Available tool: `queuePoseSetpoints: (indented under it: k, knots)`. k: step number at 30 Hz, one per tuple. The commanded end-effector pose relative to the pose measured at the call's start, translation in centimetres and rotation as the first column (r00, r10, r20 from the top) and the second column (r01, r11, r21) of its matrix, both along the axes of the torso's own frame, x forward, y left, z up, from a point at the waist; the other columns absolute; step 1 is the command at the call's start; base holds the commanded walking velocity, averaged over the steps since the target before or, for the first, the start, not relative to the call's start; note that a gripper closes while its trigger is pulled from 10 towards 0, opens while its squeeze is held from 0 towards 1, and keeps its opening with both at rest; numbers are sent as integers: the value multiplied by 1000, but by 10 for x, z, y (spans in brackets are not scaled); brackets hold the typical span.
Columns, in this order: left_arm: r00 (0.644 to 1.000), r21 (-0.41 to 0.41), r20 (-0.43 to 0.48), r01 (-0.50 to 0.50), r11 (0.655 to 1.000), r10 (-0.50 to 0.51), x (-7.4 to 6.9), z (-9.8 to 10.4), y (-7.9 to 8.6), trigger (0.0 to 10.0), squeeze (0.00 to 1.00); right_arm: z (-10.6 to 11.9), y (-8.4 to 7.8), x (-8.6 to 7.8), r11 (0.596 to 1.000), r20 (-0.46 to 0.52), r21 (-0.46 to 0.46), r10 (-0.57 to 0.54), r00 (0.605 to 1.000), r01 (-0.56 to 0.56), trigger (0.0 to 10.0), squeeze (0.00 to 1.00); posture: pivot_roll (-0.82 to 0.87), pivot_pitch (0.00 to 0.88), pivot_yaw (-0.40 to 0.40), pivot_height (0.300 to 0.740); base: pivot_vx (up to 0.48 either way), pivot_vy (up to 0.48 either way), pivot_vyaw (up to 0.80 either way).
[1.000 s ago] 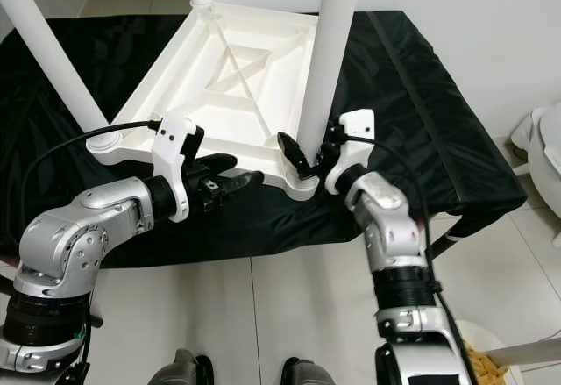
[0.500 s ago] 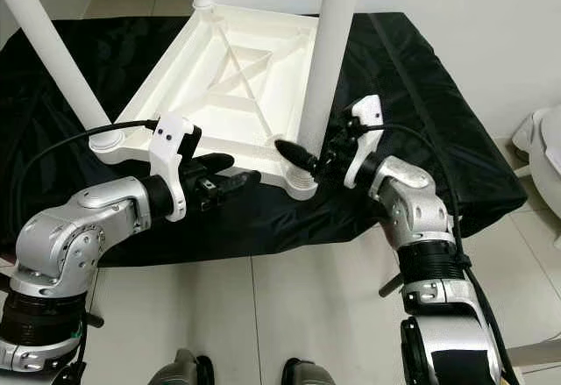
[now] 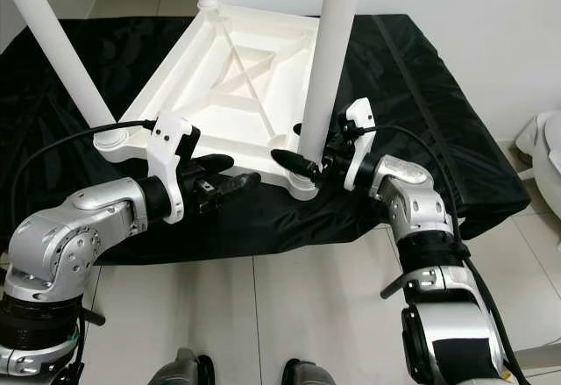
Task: Building children table
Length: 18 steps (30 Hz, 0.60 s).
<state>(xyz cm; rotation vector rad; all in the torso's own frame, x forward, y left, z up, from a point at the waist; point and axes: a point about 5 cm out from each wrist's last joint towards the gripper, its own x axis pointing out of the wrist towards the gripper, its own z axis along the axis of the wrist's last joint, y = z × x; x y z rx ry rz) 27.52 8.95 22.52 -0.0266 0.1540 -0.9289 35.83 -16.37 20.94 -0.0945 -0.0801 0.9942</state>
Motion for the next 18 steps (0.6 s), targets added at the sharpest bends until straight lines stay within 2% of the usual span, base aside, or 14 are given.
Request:
queuePoseSetpoints:
  k: [1, 9, 13, 15, 16, 18]
  knots:
    - [999, 14, 0, -35, 999, 35, -2, -1, 2, 10000, 0, -10, 3, 0, 999, -32, -33, 4, 999, -5, 157, 0, 6, 111, 23, 740, 0, 0, 0]
    - [999, 15, -1, -34, 999, 34, -2, 0, 1, 10000, 0, -17, -8, 0, 998, -62, -53, -43, 997, 40, 0, 0, 0, 115, 25, 740, 0, 0, 0]
    - [999, 13, -4, -33, 999, 33, -2, -1, 0, 10000, 0, -14, -12, 0, 995, -47, -24, -100, 994, 99, 0, 0, -9, 126, 21, 740, 0, 0, 0]
    - [999, 12, -7, -34, 999, 34, -2, -2, 0, 10000, 0, -15, -13, 2, 982, -45, -9, -187, 981, 186, 0, 0, -12, 130, 16, 740, 0, 0, 0]
    - [999, 12, -7, -34, 999, 34, -2, -2, 0, 10000, 0, -15, -13, 2, 982, -45, -9, -187, 981, 186, 0, 0, -12, 130, 16, 740, 0, 0, 0]
    - [999, 11, -10, -35, 999, 35, -3, -3, 0, 10000, 0, -16, -14, 2, 966, -40, 7, -259, 965, 260, 0, 0, -15, 130, 16, 740, 0, 0, 0]
